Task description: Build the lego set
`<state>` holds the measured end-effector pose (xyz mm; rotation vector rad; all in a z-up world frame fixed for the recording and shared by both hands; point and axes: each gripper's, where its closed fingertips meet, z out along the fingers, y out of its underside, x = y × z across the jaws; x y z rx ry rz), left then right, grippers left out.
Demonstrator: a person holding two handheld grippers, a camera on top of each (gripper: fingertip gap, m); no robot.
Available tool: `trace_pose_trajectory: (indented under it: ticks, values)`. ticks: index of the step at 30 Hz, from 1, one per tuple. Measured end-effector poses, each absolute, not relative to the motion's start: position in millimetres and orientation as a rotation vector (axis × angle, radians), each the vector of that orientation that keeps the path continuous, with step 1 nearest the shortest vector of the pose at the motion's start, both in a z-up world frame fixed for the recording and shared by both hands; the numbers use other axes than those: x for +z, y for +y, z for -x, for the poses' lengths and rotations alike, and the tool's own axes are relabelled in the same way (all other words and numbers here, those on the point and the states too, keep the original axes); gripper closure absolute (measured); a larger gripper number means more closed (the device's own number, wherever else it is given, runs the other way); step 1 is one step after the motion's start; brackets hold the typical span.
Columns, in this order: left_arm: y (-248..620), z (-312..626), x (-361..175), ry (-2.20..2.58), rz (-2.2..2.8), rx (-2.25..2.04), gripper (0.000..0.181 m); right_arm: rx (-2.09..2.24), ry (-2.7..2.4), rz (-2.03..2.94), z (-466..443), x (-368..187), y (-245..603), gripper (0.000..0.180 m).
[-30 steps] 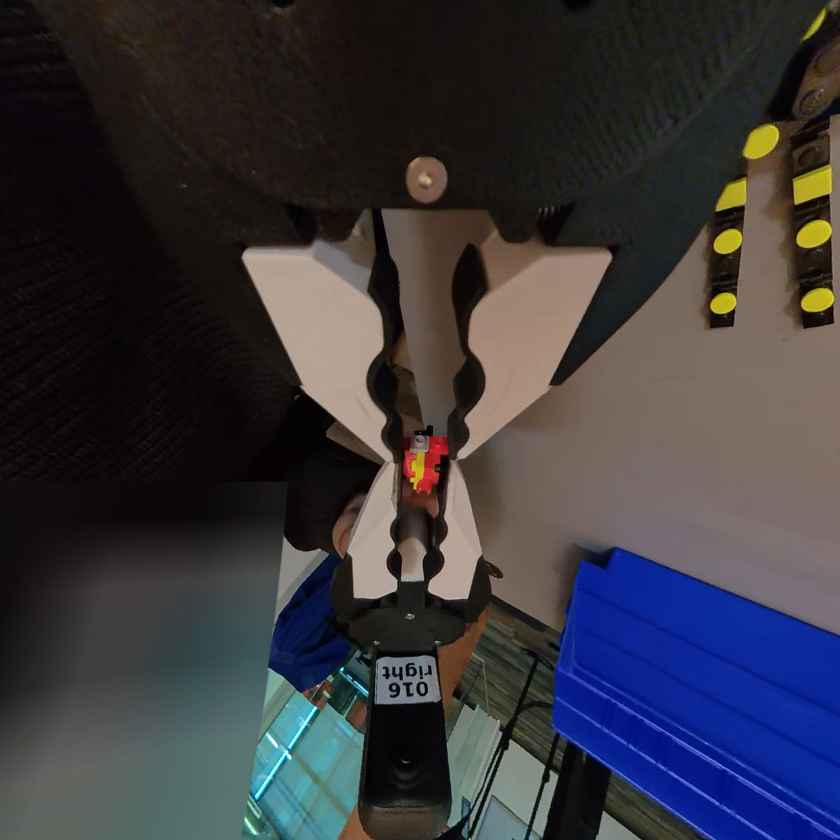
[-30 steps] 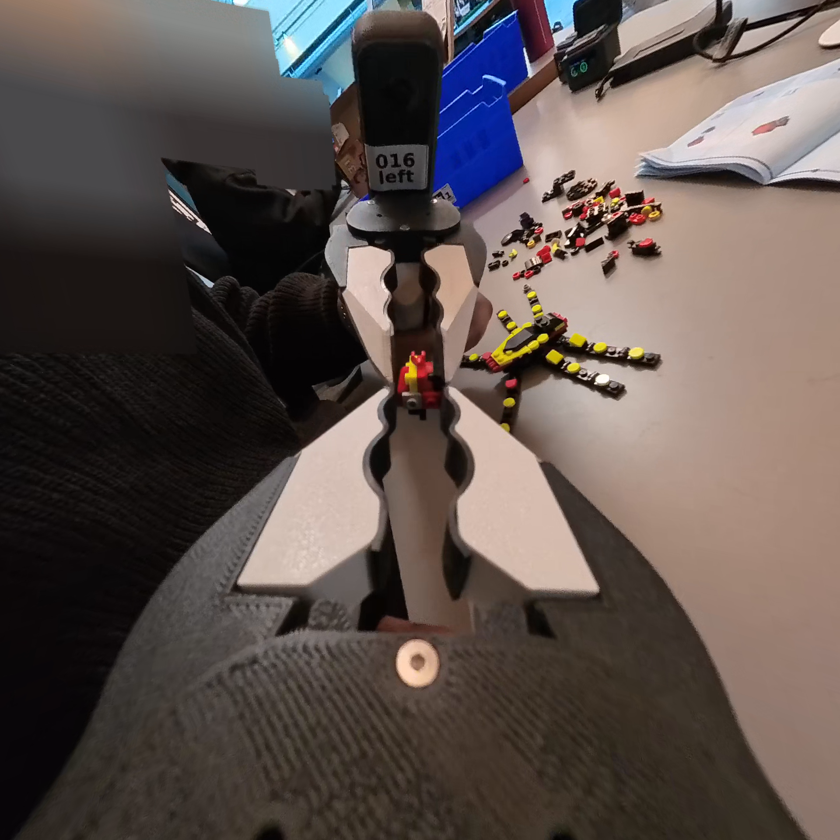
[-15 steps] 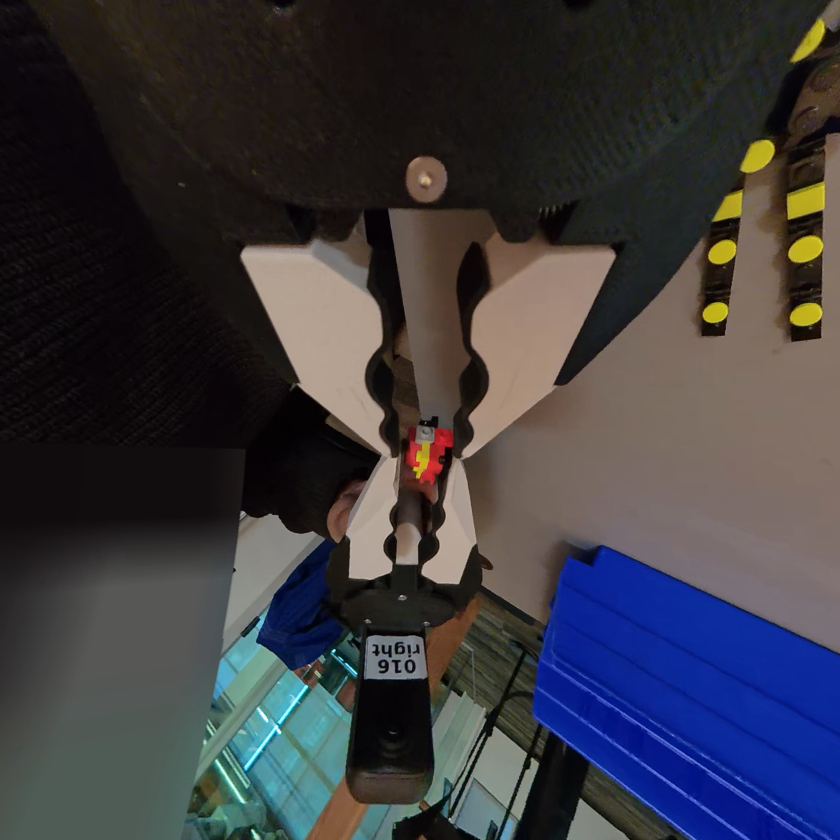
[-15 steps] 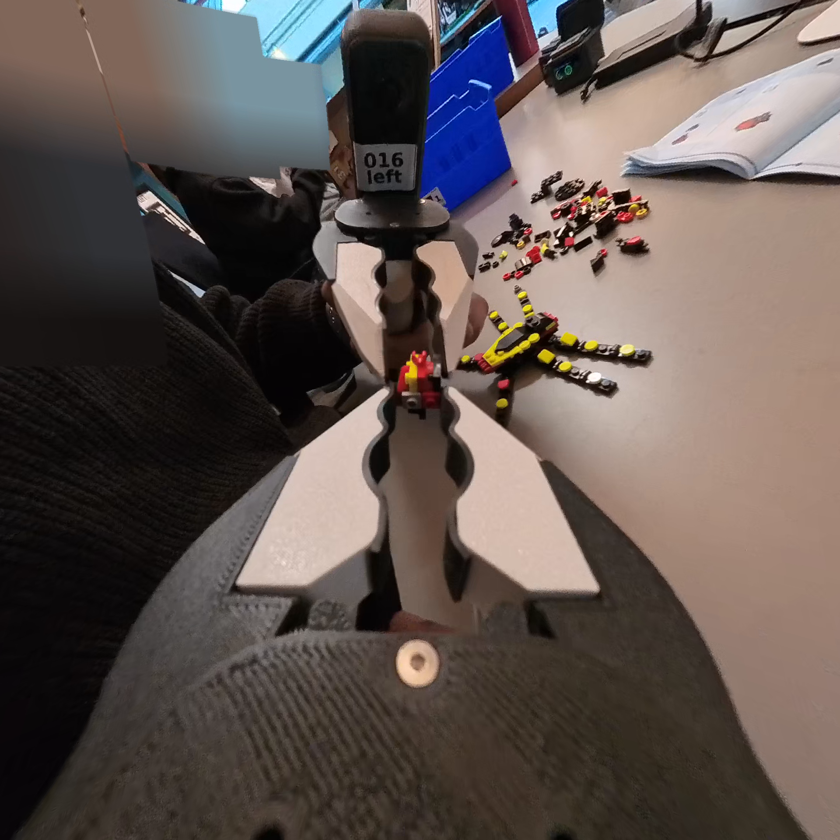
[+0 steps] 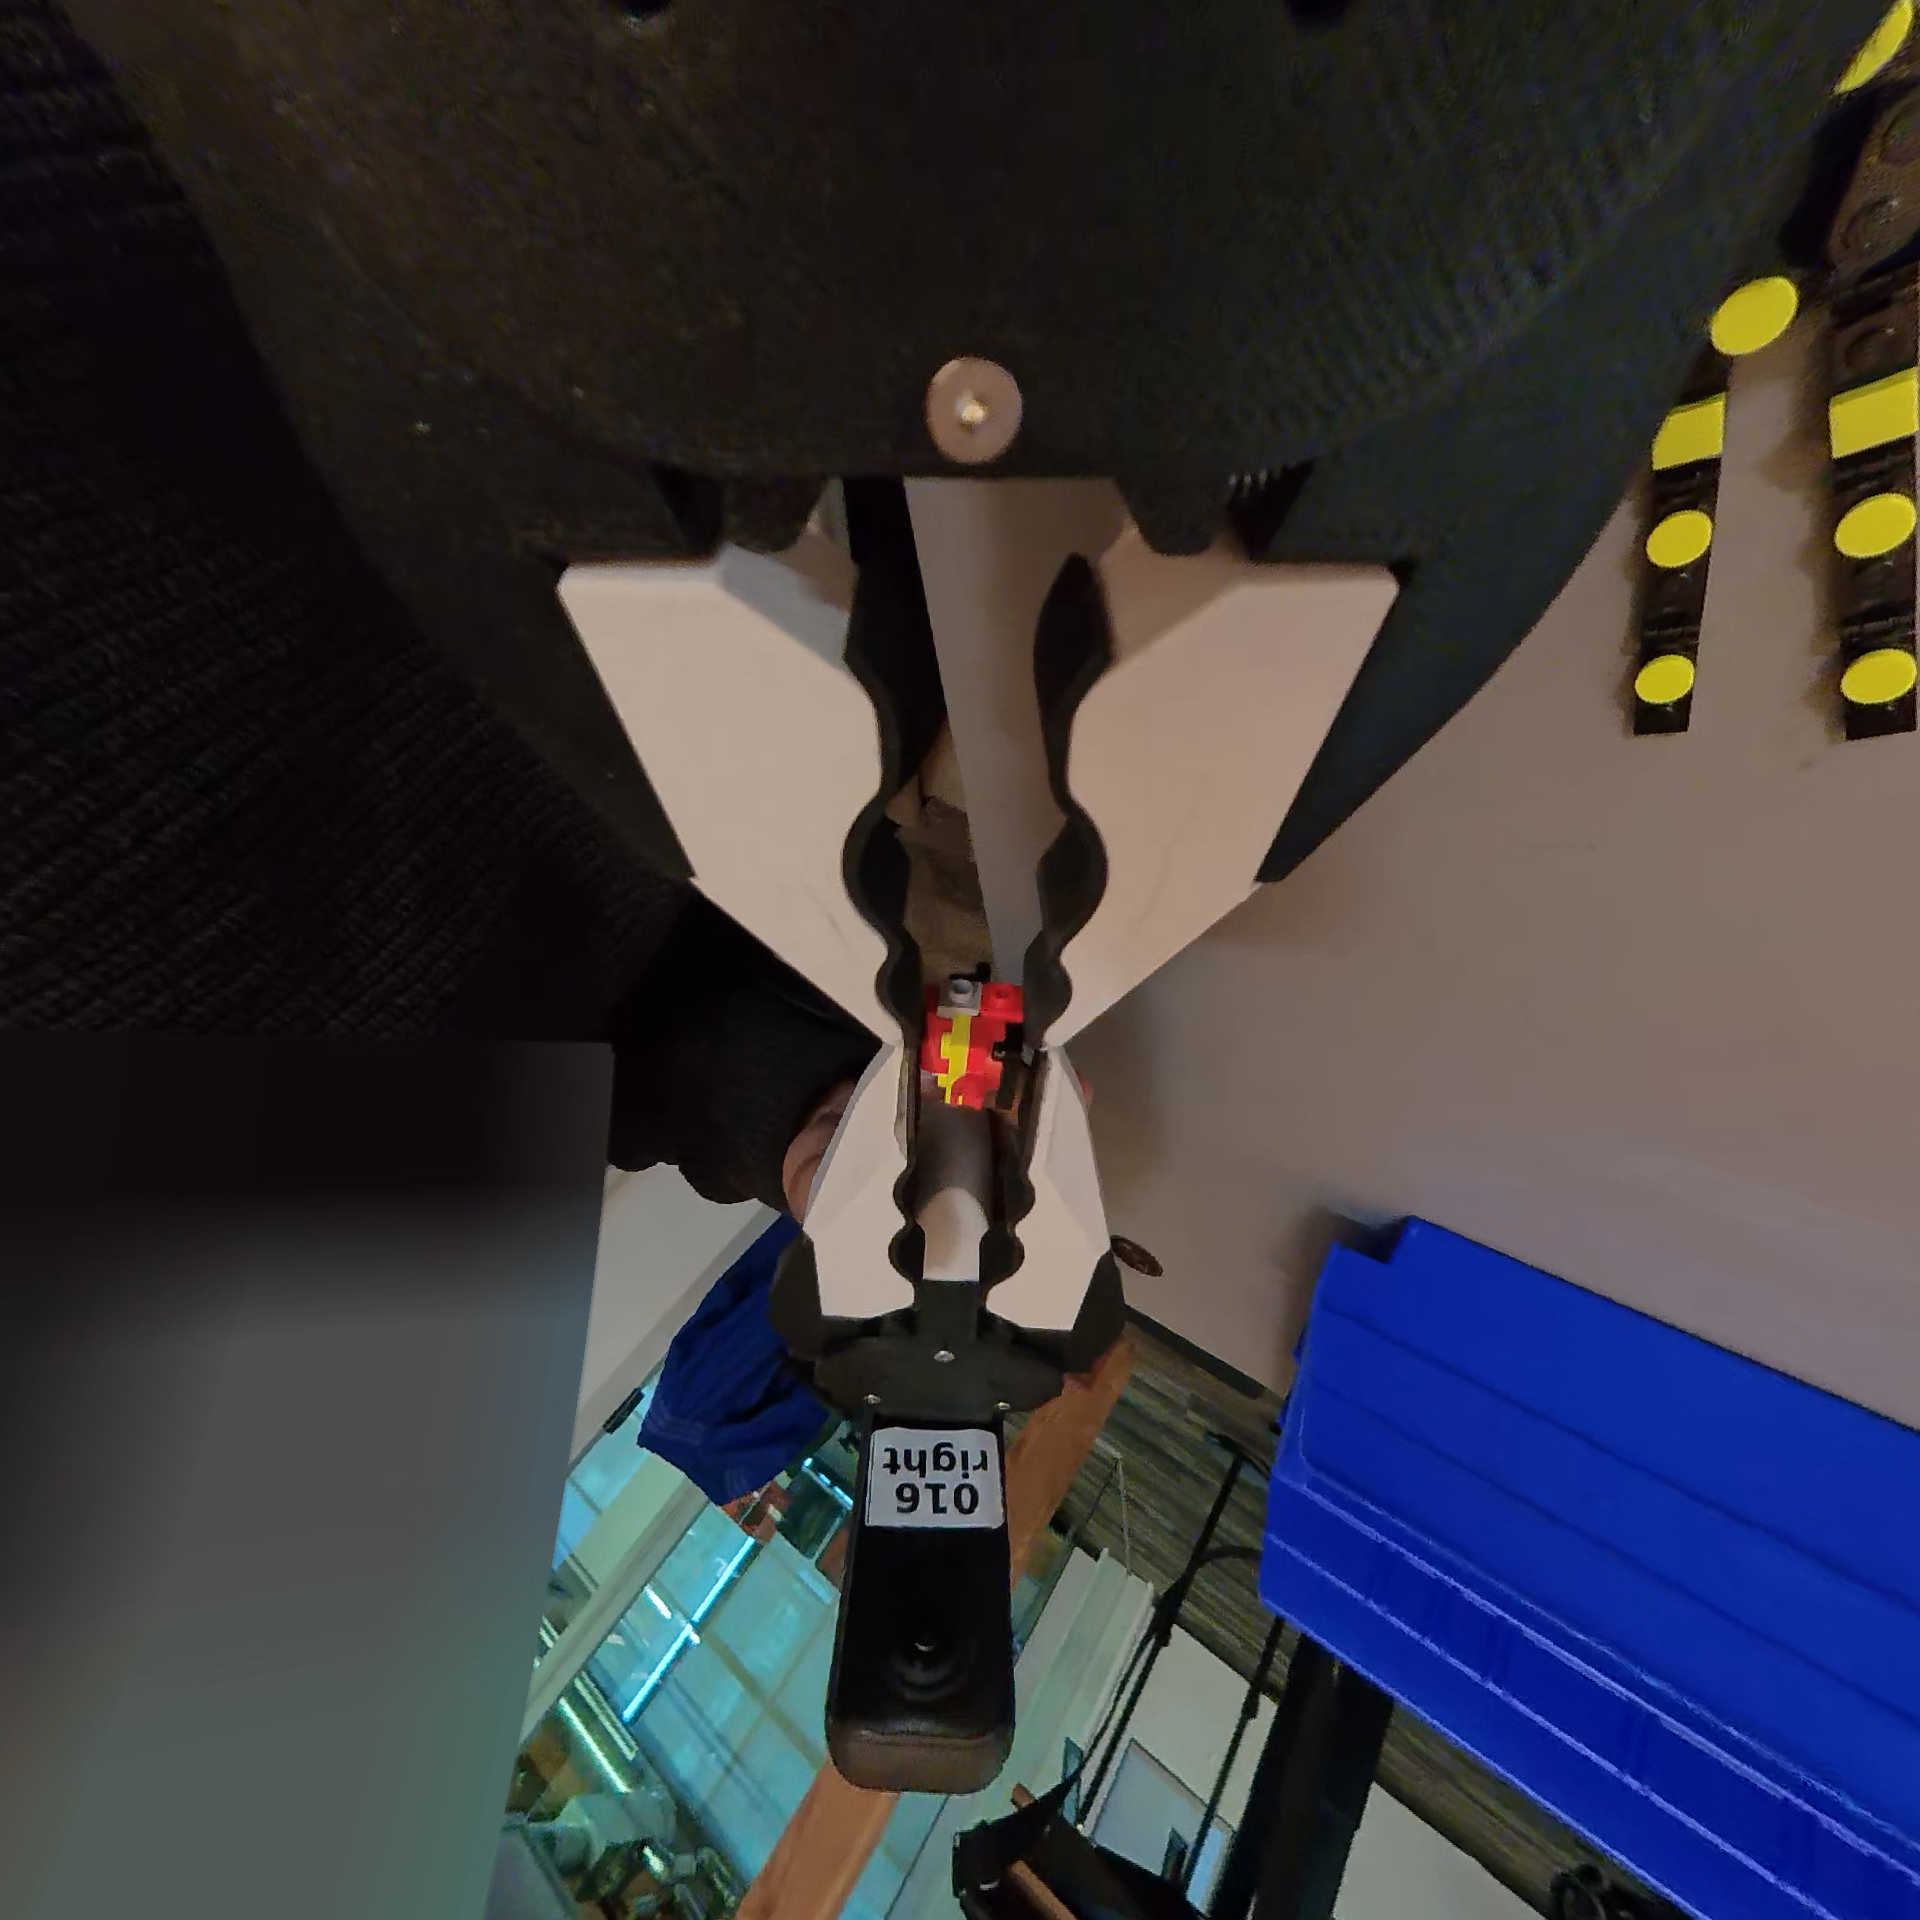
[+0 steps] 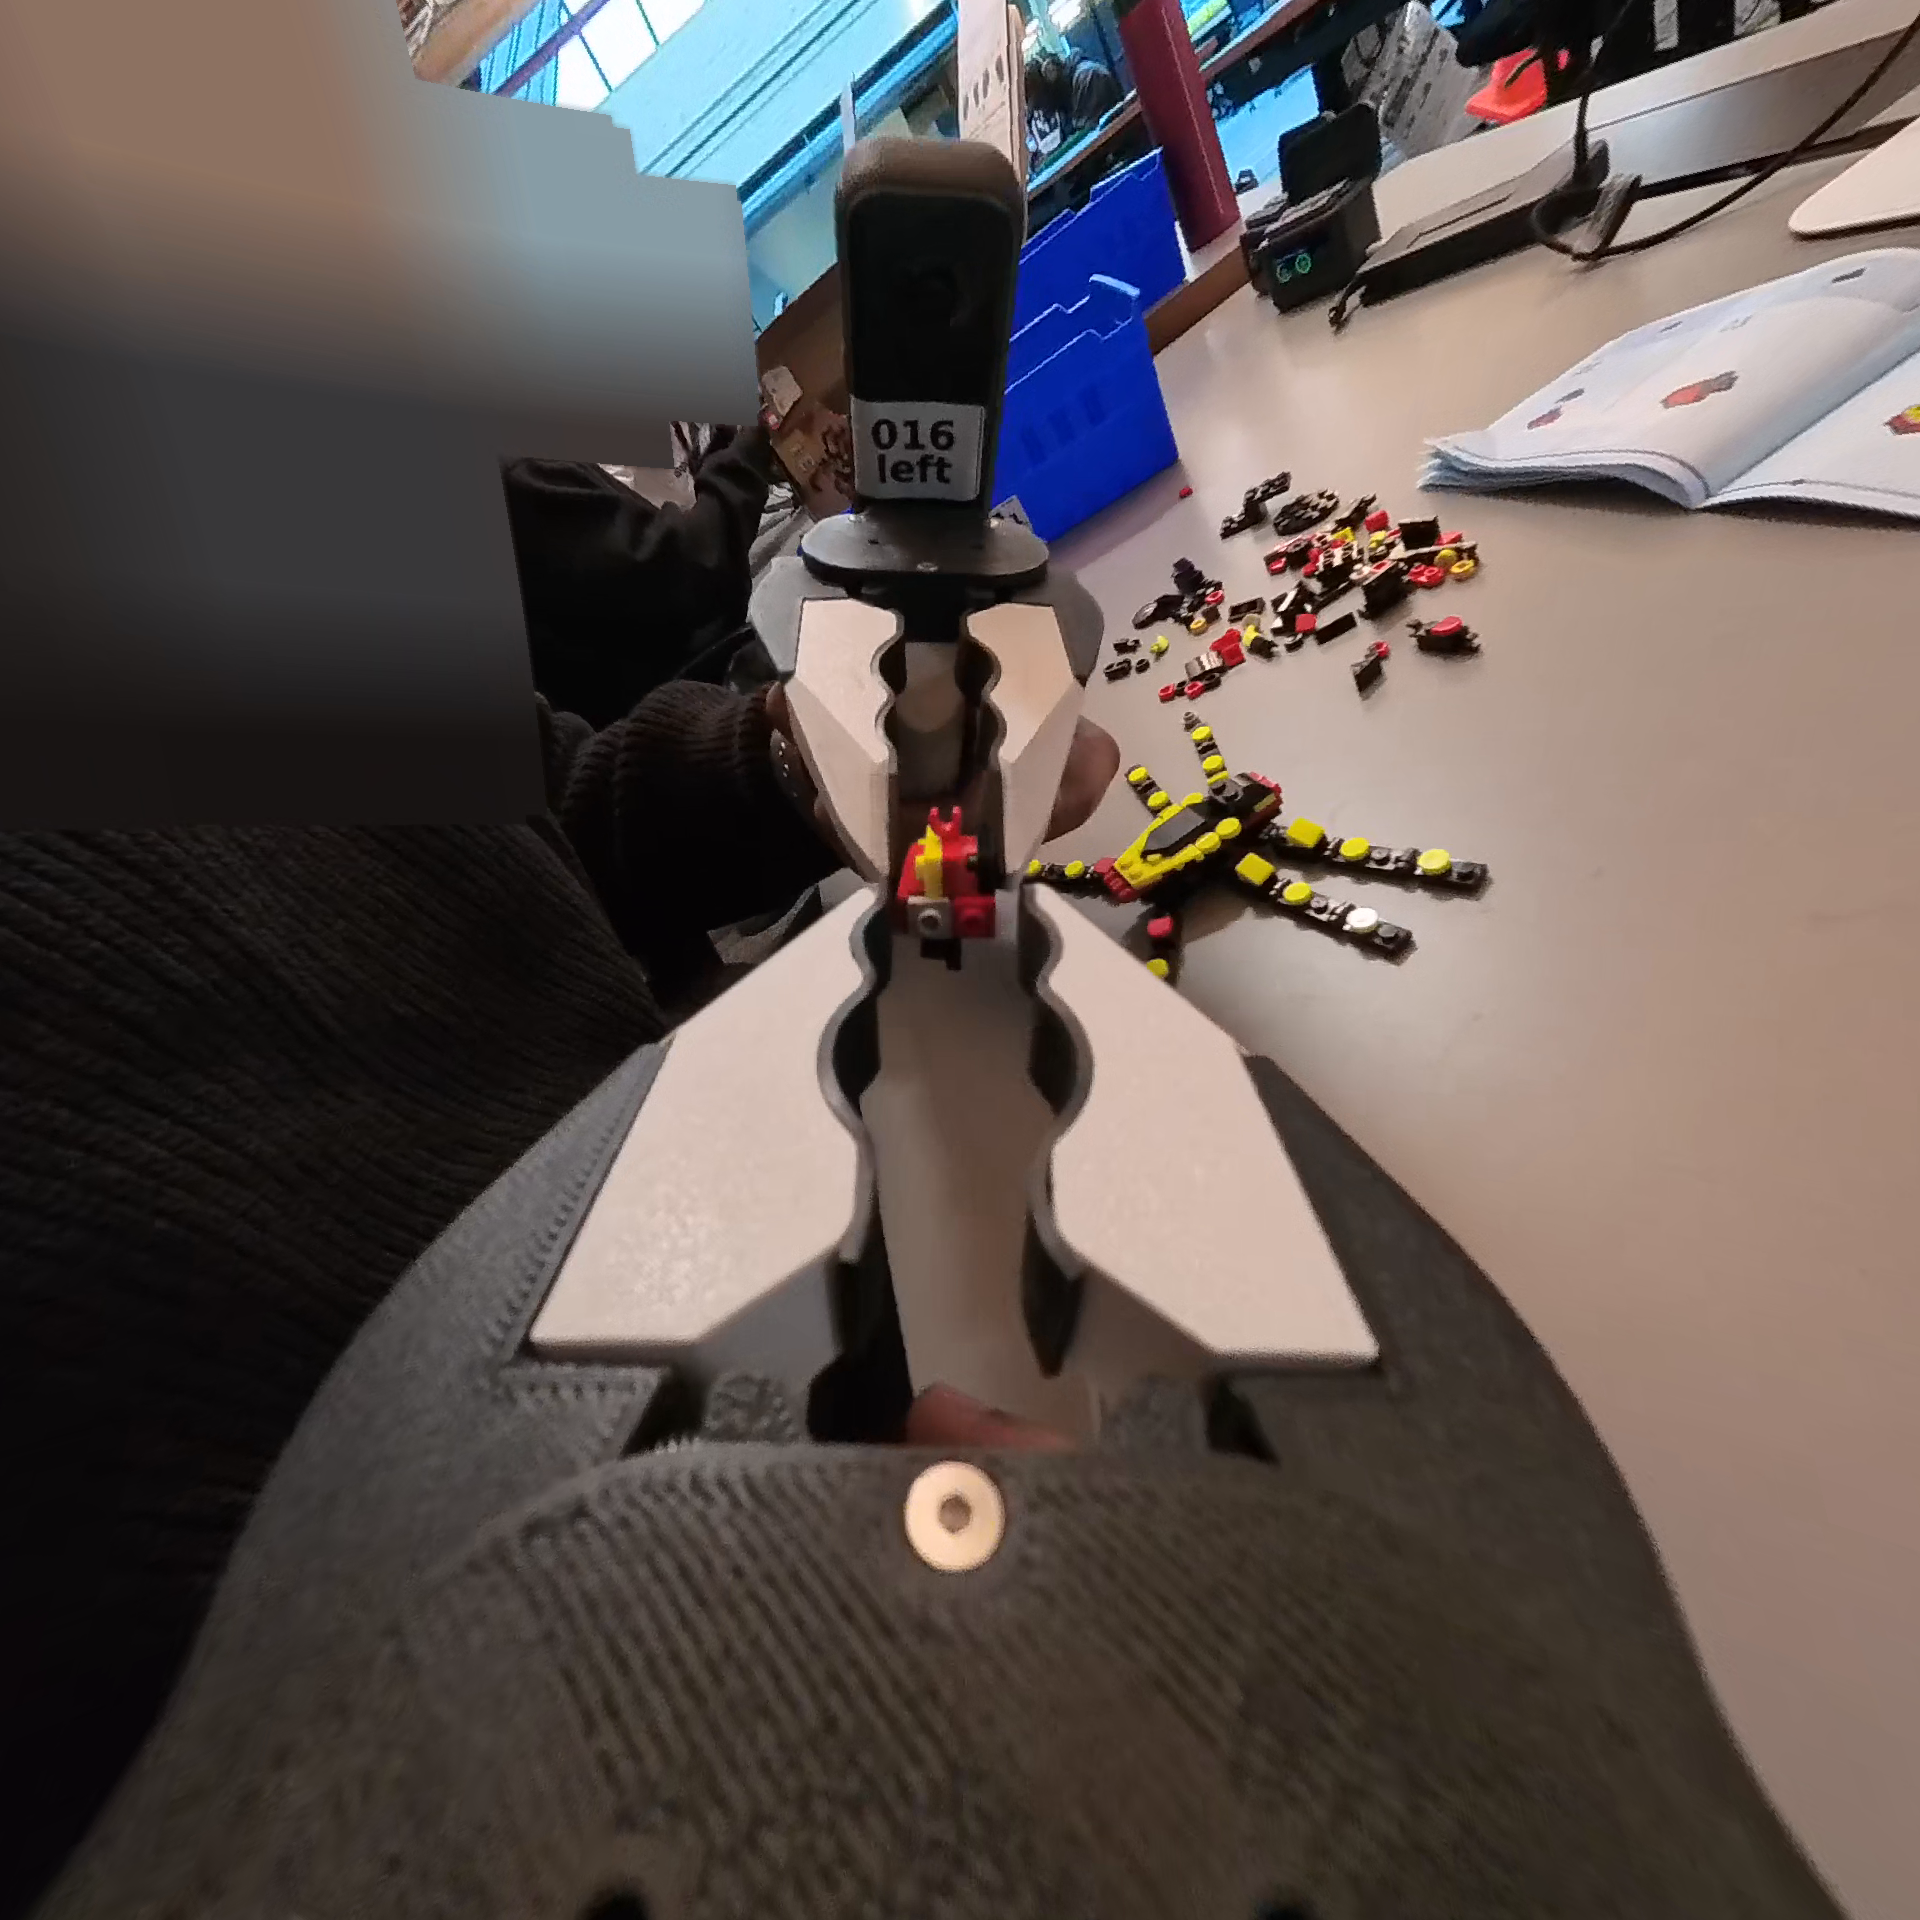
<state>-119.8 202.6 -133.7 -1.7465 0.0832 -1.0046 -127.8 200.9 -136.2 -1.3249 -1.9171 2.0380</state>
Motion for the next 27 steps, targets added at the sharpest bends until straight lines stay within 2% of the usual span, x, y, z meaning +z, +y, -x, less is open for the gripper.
trace_pose_trajectory:
  ticks: [9, 12, 17, 21, 25, 27]
  values:
    - [203.8, 120.1, -134.8, 0.071, 1.773, -0.987, 0.163, 2.002, -1.932, 1.271, 128.3, -134.7, 200.6, 0.163]
    - [200.0, 118.4, -124.2, 0.078, 1.737, -0.994, 0.15, 2.012, -1.895, 1.234, 130.0, -127.7, 200.6, 0.163]
    - [181.7, 119.3, -120.3, 0.11, 1.728, -0.91, 0.149, 2.083, -1.876, 1.106, 132.1, -111.8, 186.9, 0.163]
    - [164.6, 156.2, -119.9, 0.096, 1.684, -0.697, 0.142, 2.207, -1.849, 0.906, 144.6, -89.7, 170.7, 0.163]
    - [148.0, 206.7, -138.5, 0.023, 1.71, -0.619, 0.129, 2.056, -2.0, 0.82, 187.4, -110.0, 159.8, 0.163]
    - [137.5, 221.0, -130.1, -0.063, 1.676, -0.64, 0.126, 2.127, -1.967, 0.807, 197.9, -96.5, 151.7, 0.163]
